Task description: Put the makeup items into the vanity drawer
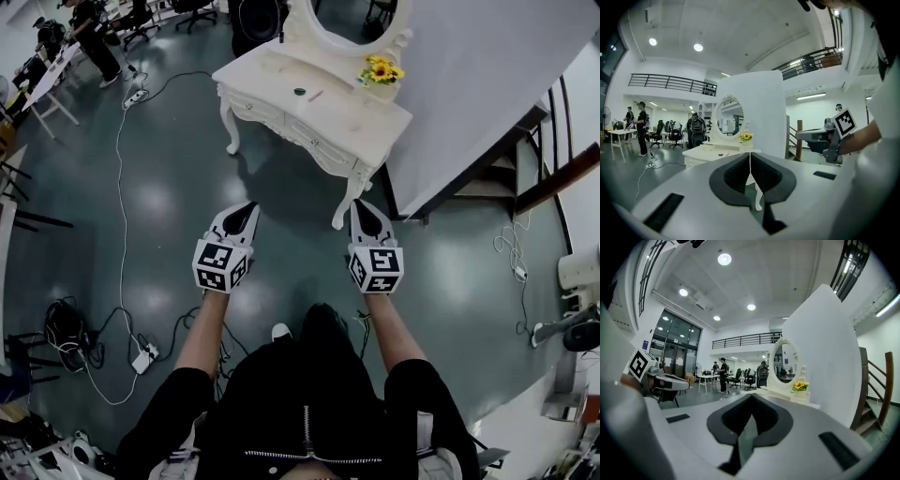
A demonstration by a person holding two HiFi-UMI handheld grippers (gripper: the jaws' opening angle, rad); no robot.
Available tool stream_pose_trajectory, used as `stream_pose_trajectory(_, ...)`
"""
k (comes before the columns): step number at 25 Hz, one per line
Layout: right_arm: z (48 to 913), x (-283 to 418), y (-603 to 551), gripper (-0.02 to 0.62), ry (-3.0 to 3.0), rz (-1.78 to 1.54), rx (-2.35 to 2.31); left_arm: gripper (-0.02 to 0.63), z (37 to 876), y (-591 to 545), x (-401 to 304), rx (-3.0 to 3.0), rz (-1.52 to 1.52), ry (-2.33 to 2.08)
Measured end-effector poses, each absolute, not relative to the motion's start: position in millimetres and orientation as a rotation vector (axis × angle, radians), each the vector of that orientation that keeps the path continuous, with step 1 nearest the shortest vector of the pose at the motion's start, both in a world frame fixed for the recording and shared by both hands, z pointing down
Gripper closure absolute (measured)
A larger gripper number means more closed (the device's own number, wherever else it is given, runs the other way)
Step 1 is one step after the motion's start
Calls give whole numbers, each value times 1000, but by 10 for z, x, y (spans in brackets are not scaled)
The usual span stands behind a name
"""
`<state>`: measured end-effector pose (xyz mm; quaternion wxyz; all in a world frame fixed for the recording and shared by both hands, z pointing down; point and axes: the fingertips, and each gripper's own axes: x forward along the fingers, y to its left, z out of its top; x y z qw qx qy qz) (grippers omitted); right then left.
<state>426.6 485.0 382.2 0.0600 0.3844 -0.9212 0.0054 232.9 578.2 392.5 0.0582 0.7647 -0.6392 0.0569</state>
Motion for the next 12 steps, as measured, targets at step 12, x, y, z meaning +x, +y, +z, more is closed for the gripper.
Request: stream_pose_trajectory(12,3965,3803,4329,591,-2805,27,1141,583,4081,5339,1876,2262,153,-1937)
